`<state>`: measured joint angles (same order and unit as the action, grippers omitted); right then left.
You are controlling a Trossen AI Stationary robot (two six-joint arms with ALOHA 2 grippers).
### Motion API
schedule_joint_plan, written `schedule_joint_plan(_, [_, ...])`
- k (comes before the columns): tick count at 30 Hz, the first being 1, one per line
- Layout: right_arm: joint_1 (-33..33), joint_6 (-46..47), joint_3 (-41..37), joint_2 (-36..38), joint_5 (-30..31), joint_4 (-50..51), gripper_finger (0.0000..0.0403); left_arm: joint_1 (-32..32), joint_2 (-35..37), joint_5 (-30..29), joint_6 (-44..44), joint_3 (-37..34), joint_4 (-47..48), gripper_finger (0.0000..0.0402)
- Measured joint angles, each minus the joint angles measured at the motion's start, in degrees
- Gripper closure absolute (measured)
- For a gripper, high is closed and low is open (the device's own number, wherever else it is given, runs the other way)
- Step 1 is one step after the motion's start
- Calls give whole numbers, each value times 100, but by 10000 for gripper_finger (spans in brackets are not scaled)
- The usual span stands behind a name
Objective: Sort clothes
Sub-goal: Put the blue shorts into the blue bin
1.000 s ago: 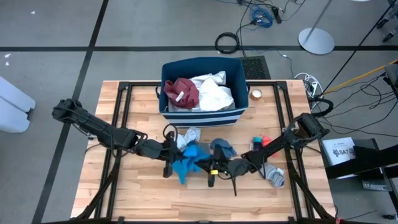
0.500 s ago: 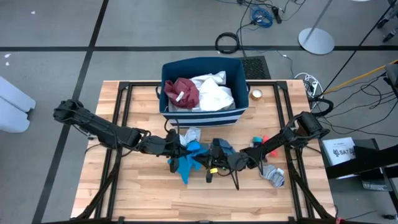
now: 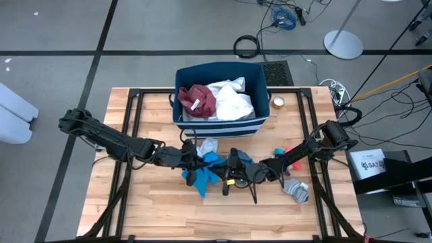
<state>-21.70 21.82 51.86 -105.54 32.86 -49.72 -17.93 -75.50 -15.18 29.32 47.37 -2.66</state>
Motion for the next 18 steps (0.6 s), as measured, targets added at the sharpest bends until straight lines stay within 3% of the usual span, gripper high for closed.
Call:
schedule_joint_plan(13, [113, 248, 0, 0, -350, -22, 297, 2, -2, -13, -127, 0, 19, 387])
schedule_joint_plan(18, [176, 282, 0, 0, -376, -18, 279, 2, -2, -37, -143, 0, -2, 387])
